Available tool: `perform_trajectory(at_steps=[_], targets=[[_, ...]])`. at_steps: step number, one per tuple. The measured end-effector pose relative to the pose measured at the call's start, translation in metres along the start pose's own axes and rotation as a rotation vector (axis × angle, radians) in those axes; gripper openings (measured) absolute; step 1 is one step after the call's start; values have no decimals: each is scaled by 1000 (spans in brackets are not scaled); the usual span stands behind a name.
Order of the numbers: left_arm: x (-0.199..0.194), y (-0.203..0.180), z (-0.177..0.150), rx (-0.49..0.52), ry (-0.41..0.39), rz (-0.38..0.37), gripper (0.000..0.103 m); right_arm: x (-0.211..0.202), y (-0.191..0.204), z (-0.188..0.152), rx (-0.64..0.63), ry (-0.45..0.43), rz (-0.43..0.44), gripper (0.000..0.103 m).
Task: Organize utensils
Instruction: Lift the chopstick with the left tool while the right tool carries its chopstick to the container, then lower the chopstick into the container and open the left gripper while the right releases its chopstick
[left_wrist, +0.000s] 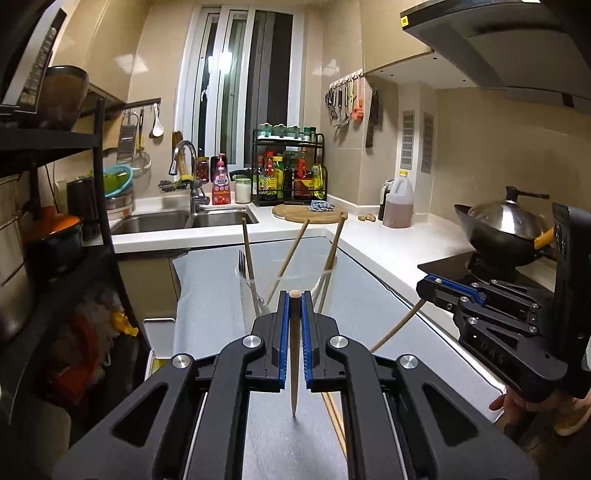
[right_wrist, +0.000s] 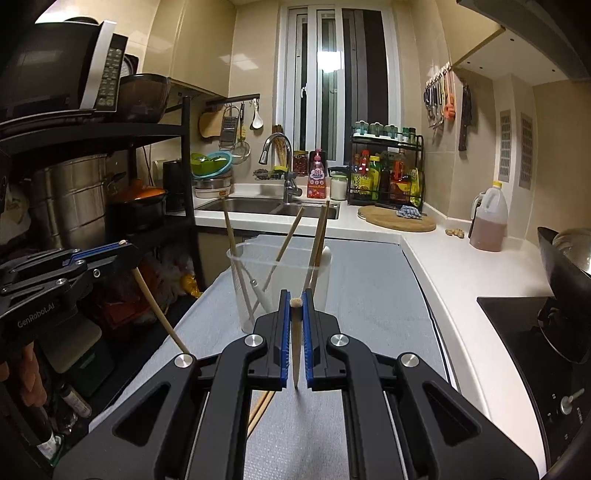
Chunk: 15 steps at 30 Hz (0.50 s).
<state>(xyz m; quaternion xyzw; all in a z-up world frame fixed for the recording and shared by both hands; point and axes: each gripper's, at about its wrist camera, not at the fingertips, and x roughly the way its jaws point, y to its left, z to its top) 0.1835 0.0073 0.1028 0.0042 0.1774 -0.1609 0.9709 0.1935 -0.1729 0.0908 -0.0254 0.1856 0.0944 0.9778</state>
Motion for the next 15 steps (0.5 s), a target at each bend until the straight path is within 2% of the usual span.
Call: perform_trajectory(at_steps=[8, 15], targets=[[8, 9, 45, -14, -3, -31, 6, 7, -7, 39, 14, -4, 18, 7], [9, 11, 98, 25, -70, -35, 6, 4, -13, 96, 14, -74, 33, 7]])
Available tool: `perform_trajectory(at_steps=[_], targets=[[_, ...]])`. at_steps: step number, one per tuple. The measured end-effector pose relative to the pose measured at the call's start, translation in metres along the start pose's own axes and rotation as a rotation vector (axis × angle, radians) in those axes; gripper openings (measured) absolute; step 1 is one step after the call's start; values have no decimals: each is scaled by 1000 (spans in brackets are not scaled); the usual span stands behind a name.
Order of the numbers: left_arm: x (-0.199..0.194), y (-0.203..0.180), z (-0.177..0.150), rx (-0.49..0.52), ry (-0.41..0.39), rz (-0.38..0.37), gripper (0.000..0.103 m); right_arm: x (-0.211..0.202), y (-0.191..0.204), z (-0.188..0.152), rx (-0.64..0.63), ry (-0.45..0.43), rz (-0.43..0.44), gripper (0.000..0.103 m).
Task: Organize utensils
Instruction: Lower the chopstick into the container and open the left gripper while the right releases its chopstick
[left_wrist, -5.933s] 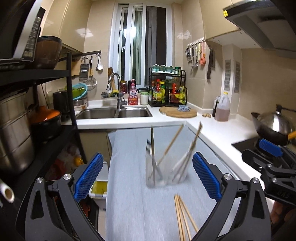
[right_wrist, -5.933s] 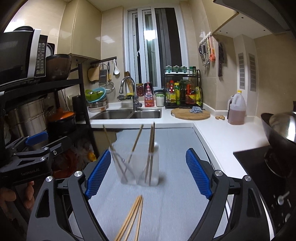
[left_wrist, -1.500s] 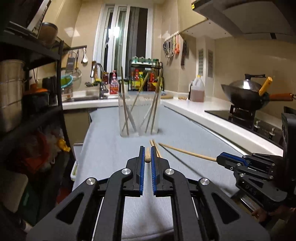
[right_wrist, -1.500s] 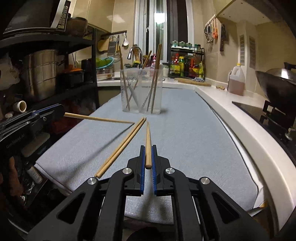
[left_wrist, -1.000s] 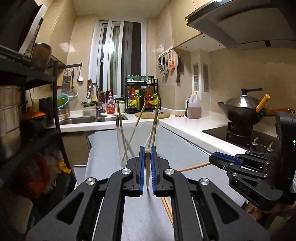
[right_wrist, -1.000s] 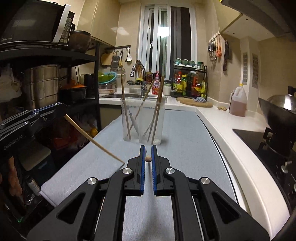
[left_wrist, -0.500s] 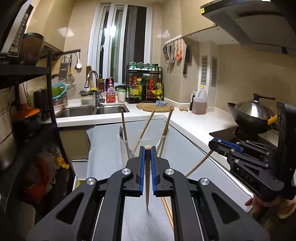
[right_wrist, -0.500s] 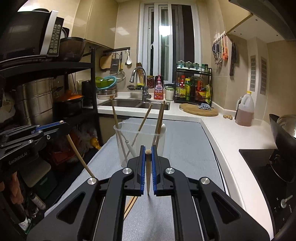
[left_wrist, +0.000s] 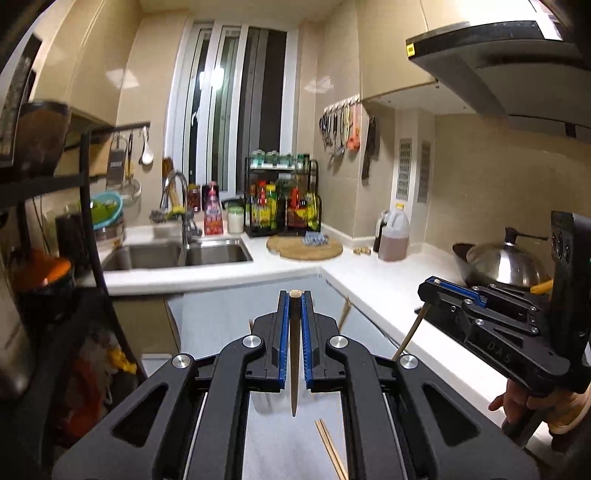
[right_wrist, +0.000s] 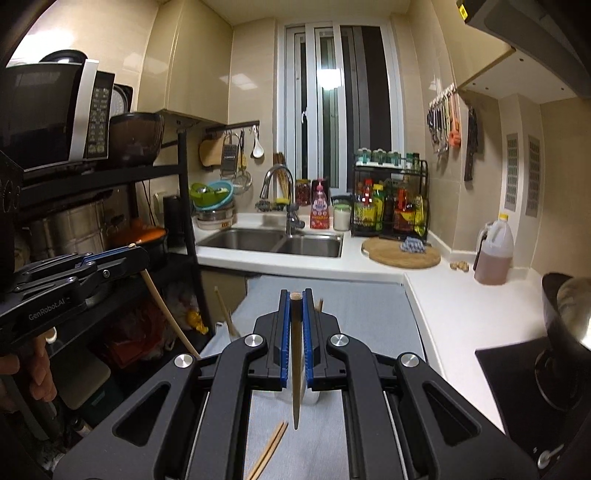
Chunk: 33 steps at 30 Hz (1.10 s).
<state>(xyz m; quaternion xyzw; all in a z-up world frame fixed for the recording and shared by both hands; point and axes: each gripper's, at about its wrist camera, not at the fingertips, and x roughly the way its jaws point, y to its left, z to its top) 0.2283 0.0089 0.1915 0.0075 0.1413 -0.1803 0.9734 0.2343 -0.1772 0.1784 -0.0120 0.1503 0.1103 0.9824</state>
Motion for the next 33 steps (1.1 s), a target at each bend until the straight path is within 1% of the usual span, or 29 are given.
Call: perform_trajectory(at_steps=[5, 9, 11, 16, 20, 24, 30, 31, 32, 33], targets=[[8, 2, 30, 8, -39, -10, 6, 7, 1, 31, -18, -38, 7, 7], [17, 1, 45, 9, -56, -20, 6, 12, 2, 51, -21, -69, 11, 7], [24, 1, 52, 15, -62, -21, 6, 17, 1, 60, -19, -83, 12, 7], [42, 3, 54, 12, -64, -15, 6, 31, -3, 75, -5, -102, 10, 7], [52, 7, 52, 20, -54, -2, 6, 46, -5, 77, 4, -95, 16, 7], [61, 13, 46, 16, -39, 9, 6, 58, -2, 73, -13, -83, 8, 7], [87, 27, 18, -31, 26, 22, 6, 80, -5, 47, 2, -12, -2, 7], [89, 27, 14, -33, 32, 34, 9, 82, -6, 42, 5, -3, -5, 7], [92, 29, 9, -36, 35, 61, 14, 85, -7, 37, 6, 5, -12, 7], [94, 31, 2, -41, 42, 94, 42, 86, -8, 32, 8, 12, -19, 10]])
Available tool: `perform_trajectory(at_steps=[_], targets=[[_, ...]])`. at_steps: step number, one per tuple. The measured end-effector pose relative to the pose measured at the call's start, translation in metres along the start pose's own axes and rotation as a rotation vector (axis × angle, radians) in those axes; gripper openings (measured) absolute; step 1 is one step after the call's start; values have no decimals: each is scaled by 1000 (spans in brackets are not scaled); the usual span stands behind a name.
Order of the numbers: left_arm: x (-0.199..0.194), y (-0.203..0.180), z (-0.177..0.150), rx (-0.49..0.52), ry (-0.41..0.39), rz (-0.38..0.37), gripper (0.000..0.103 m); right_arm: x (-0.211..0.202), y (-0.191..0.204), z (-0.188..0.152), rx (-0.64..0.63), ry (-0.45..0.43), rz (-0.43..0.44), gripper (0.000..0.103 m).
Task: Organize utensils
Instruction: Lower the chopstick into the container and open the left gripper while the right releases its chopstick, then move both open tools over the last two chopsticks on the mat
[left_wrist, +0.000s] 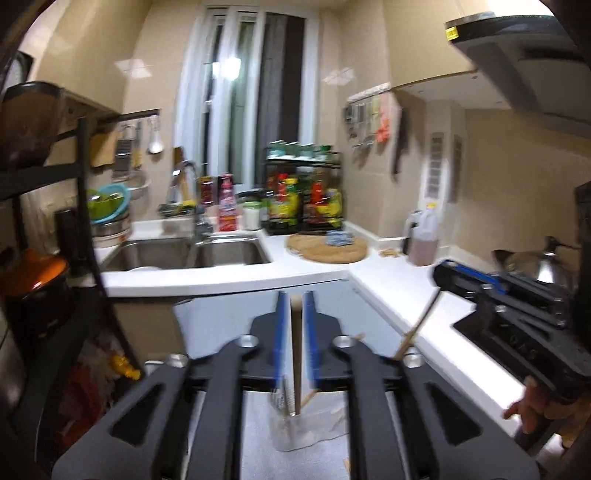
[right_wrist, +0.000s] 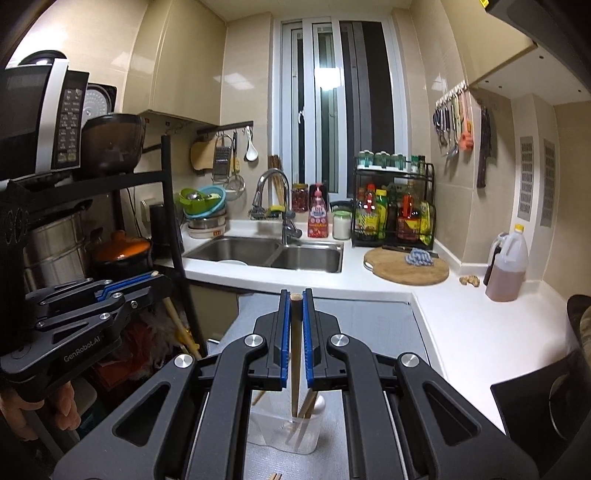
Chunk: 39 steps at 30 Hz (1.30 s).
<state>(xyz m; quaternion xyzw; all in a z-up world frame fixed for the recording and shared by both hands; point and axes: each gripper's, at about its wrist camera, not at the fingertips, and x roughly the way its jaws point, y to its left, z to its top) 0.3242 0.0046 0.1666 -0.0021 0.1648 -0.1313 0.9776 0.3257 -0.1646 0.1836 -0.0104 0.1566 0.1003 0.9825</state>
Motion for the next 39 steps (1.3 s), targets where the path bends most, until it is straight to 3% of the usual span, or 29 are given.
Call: perform_trajectory(at_steps=[1, 3, 5, 11, 21, 30, 39], targets=[[1, 1, -3, -8, 6, 23, 76, 2, -1, -4, 2, 8, -4, 13], [-1, 5, -9, -36, -18, 91, 85, 7, -3, -12, 3, 33, -9, 50], [-2, 9, -12, -49, -18, 94, 89, 7, -4, -20, 13, 41, -17, 63], [-16, 10, -13, -42, -4, 114, 90, -8, -6, -30, 19, 19, -40, 73], [-88, -20, -34, 4, -58, 119, 94, -90, 5, -42, 52, -78, -33, 88], [-133, -36, -84, -3, -24, 118, 94, -135, 22, -102, 71, 4, -30, 90], [-157, -32, -144, -84, 16, 107, 94, -167, 39, -181, 3, 51, -114, 90]])
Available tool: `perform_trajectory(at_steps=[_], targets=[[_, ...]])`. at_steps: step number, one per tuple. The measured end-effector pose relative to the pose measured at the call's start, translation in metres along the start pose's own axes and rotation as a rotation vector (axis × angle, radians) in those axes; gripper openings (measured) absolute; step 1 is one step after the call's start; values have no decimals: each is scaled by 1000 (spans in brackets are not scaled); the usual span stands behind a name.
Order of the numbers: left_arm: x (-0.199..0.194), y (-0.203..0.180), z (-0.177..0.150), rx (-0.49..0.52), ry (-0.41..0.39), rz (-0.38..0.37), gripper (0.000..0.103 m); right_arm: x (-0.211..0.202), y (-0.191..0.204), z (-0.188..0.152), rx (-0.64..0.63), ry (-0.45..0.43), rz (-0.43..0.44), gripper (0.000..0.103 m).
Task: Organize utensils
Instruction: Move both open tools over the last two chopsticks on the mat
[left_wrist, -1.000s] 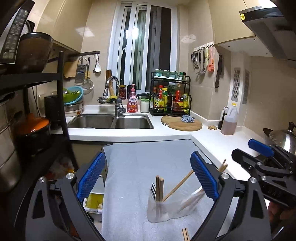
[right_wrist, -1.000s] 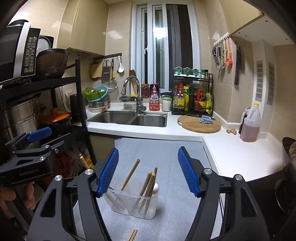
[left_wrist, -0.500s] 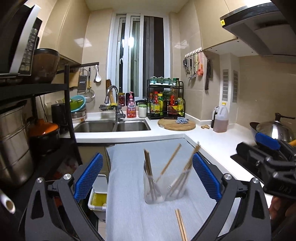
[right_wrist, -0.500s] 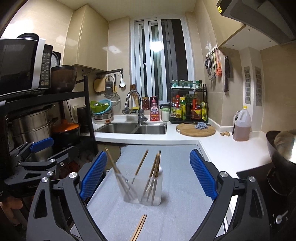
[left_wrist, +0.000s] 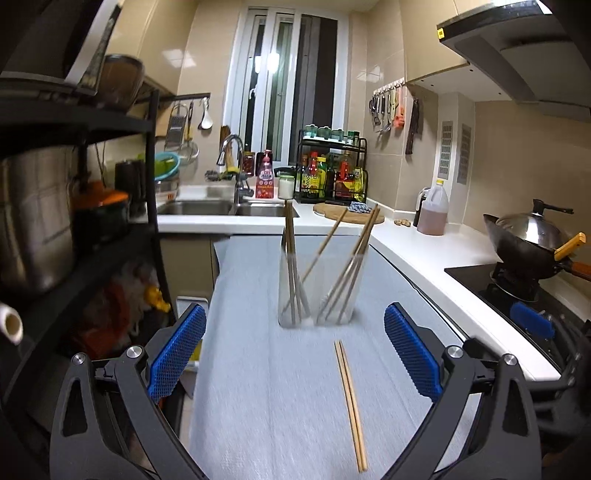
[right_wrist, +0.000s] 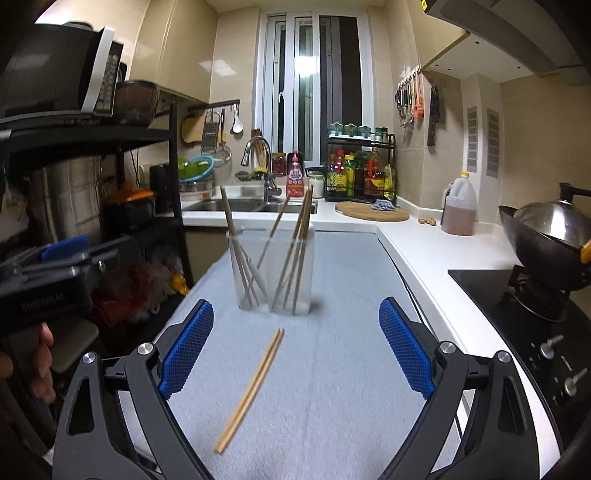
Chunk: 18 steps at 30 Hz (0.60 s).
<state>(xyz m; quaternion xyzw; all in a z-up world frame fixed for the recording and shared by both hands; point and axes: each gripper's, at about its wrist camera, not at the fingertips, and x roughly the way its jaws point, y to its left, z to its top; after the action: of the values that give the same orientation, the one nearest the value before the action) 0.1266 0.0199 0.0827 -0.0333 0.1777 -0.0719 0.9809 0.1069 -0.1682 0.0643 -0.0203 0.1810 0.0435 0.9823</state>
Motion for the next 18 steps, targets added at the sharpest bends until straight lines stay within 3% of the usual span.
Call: perform_trajectory(at_steps=[9, 18], targets=[[-6, 4, -64, -26, 55, 4, 94, -7, 8, -55, -2, 69, -3, 90], [-6, 28, -101, -68, 117, 92, 94, 13, 18, -97, 1, 158, 10, 89]])
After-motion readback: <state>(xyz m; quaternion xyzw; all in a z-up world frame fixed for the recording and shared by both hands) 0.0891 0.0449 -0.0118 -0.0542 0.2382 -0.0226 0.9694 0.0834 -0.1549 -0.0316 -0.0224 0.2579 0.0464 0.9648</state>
